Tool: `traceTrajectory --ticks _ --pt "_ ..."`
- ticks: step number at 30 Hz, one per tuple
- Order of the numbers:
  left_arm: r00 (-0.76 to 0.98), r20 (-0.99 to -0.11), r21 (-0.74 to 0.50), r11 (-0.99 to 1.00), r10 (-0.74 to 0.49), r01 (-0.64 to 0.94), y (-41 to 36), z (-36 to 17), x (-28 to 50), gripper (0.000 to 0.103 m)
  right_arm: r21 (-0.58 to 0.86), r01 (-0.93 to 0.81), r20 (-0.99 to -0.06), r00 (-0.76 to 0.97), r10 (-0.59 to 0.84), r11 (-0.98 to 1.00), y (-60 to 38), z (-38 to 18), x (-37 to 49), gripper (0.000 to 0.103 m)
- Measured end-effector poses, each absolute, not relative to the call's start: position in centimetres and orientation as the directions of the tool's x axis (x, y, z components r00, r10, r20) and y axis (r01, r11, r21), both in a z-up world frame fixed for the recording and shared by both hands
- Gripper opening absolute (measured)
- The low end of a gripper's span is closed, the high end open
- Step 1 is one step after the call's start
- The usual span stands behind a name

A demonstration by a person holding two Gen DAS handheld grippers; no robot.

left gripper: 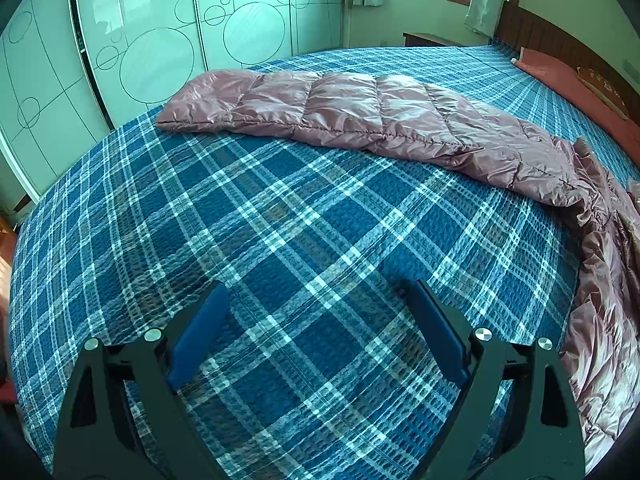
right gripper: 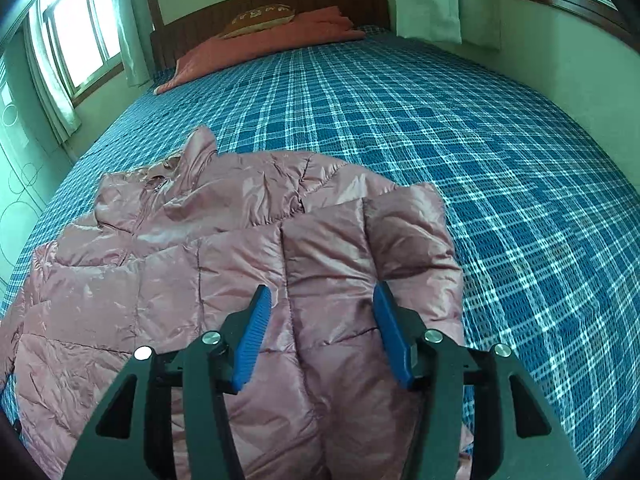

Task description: Fold large clothes

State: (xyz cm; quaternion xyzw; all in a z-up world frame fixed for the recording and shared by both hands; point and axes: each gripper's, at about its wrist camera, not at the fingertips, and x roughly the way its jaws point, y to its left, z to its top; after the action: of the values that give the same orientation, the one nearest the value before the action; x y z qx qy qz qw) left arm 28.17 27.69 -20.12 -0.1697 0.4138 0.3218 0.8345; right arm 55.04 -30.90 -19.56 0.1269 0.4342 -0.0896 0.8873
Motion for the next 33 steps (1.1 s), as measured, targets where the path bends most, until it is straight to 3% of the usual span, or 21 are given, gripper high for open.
traceTrajectory --ticks 4,9,26,33 --pt "0.452 -0.8 -0.019 0.736 0.395 -0.677 27.7 -20.1 28.2 0.092 0.054 0.259 -0.785 0.608 -0.119 0.964 -29.2 -19.2 54.6 0.06" --pt "0.45 -0.798 -0.013 0.736 0.4 -0.677 27.7 -20.1 28.2 0.092 0.12 0.226 -0.736 0.673 -0.066 0.967 -27.5 -16.6 50.1 0.065" --pt "0.457 -0.798 -0.024 0.737 0.392 -0.675 27.5 -20.3 28.3 0.092 0.072 0.211 -0.784 0.617 -0.076 0.975 -25.4 -21.2 49.8 0.068" --pt "0.506 -0.793 -0.111 0.736 0.34 -0.668 29.7 -20.4 28.2 0.092 0.061 0.212 -0.778 0.622 -0.087 0.975 -25.3 -21.3 49.6 0.068"
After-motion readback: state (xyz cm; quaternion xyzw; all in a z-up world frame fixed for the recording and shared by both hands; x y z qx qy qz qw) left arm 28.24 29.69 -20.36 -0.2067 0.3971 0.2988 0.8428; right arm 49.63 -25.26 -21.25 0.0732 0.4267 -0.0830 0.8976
